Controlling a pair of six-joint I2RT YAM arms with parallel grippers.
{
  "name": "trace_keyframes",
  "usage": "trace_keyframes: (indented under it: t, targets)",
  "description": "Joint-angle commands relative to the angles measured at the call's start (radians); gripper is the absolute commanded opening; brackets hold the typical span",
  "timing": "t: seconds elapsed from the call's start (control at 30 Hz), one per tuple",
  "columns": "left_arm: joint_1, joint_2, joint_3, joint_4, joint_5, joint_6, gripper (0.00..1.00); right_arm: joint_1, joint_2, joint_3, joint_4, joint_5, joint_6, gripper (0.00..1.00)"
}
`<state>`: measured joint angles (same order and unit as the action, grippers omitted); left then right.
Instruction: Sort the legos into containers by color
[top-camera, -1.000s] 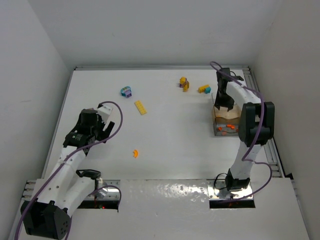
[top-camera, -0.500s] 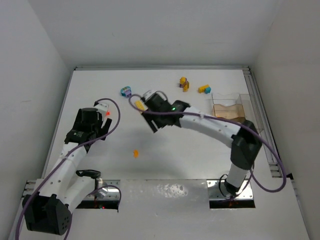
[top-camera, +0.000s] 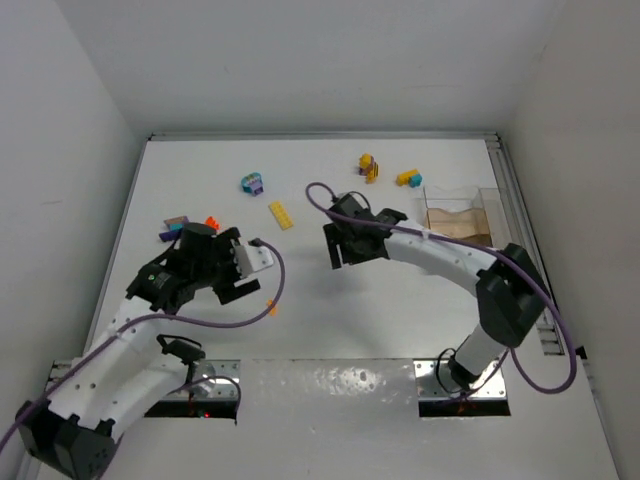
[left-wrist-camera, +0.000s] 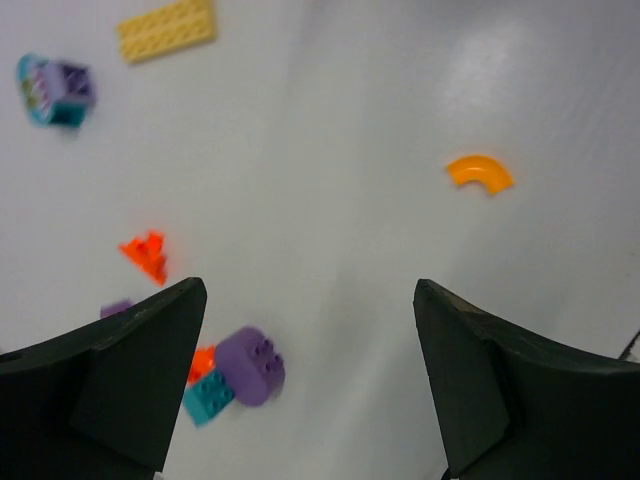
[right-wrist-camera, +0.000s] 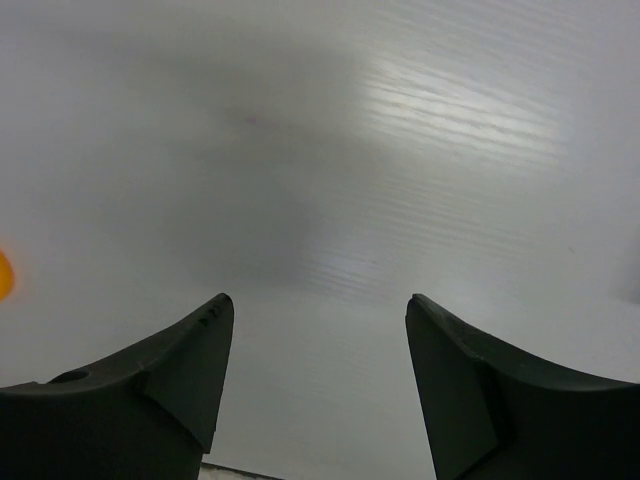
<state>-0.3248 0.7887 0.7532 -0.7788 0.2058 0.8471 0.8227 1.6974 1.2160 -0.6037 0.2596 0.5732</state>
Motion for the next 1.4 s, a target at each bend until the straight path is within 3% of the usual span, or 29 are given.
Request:
trace_keyframes:
  t: [0.0, 0.1, 0.17, 0.23, 0.3, 0.4, 0.47, 0.57, 0.67, 0.9, 1.17, 1.37]
  targets:
    - [-0.144, 0.105, -0.012, 0.05, 0.041, 0.087, 0.83, -0.103, -0.14, -0.128, -0.014, 0.01, 0.135, 0.68]
    - [-0.236, 0.33, 0.105, 0.075, 0.018, -0.136, 0.71, -0.12, -0.189, -0.173, -0.063, 0.101, 0.188, 0.68]
    - [-0.237, 0.356, 0.11, 0.105, -0.003, -0.239, 0.71, -0.122, -0.231, -0.193, -0.076, 0.118, 0.226, 0.67]
    - [-0.231, 0.299, 0.078, 0.197, -0.089, -0.406, 0.63, -0.117, -0.254, -0.223, -0.039, 0.078, 0.228, 0.65]
    - [-0.199, 0.215, 0.048, 0.275, -0.386, -0.63, 0.64, -0.05, -0.254, -0.228, 0.051, 0.047, 0.218, 0.65]
    - [-0.122, 0.058, 0.02, 0.354, -0.694, -0.718, 0.75, 0.094, -0.109, -0.08, 0.053, 0.049, 0.177, 0.68]
    - [-0.044, 0.029, 0.046, 0.334, -0.852, -0.718, 0.77, 0.174, 0.043, 0.031, 0.019, 0.044, 0.157, 0.68]
    - [0.08, 0.049, 0.092, 0.238, -0.962, -0.762, 0.78, 0.254, 0.154, 0.216, 0.031, -0.008, 0.149, 0.69]
    - [0.234, 0.044, 0.124, 0.199, -0.96, -0.805, 0.8, 0.296, 0.249, 0.309, 0.097, -0.043, 0.184, 0.68]
    - [0.259, 0.014, 0.193, 0.219, -0.985, -0.893, 0.8, 0.394, 0.545, 0.608, -0.062, 0.033, 0.151, 0.66]
    - [0.257, 0.014, 0.192, 0.243, -0.935, -0.904, 0.8, 0.398, 0.545, 0.49, -0.097, 0.095, 0.208, 0.62]
    - [0.257, 0.015, 0.179, 0.243, -0.887, -0.922, 0.8, 0.431, 0.541, 0.519, -0.116, 0.15, 0.177, 0.62]
